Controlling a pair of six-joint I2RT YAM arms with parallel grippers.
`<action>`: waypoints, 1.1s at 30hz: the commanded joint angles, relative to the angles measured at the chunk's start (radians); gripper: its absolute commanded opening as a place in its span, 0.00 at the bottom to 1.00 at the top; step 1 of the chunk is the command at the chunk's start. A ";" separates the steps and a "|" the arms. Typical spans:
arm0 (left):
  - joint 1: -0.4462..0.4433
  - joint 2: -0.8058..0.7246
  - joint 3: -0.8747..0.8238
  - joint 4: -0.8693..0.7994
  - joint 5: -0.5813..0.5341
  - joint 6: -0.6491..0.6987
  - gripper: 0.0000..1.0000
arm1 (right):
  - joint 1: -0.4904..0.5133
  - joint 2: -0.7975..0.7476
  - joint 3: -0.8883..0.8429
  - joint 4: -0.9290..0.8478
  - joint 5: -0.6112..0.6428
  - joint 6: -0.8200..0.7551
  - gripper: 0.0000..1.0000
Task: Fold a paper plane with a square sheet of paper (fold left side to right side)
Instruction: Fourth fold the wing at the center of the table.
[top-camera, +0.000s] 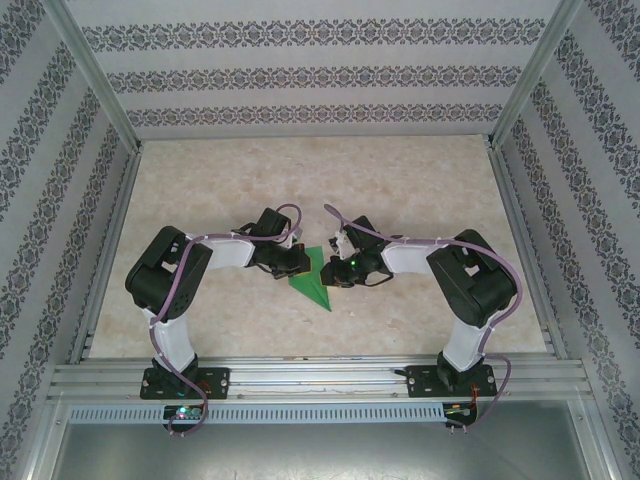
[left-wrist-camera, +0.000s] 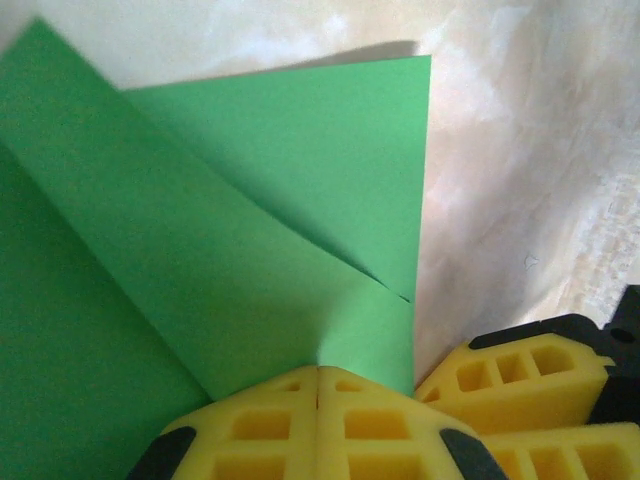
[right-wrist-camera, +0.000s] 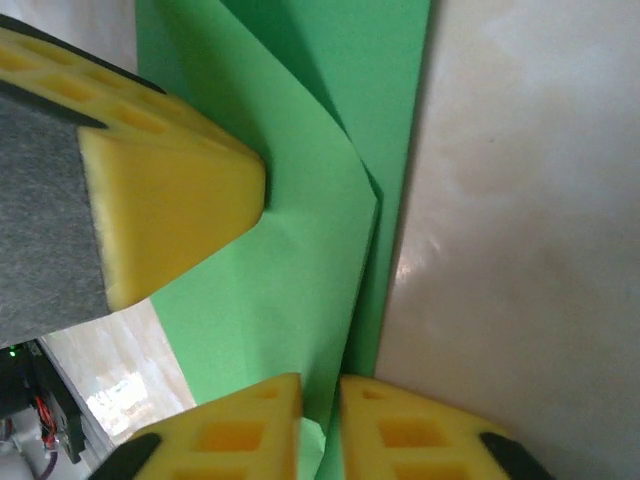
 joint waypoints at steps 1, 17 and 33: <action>0.000 0.041 -0.050 -0.086 -0.064 0.013 0.03 | -0.007 -0.052 0.025 -0.039 0.034 0.009 0.24; 0.001 0.031 -0.047 -0.097 -0.070 0.016 0.03 | -0.017 -0.243 -0.062 -0.089 -0.123 0.043 0.08; 0.000 0.034 -0.037 -0.102 -0.067 0.020 0.03 | 0.070 -0.104 -0.096 0.029 -0.155 0.103 0.00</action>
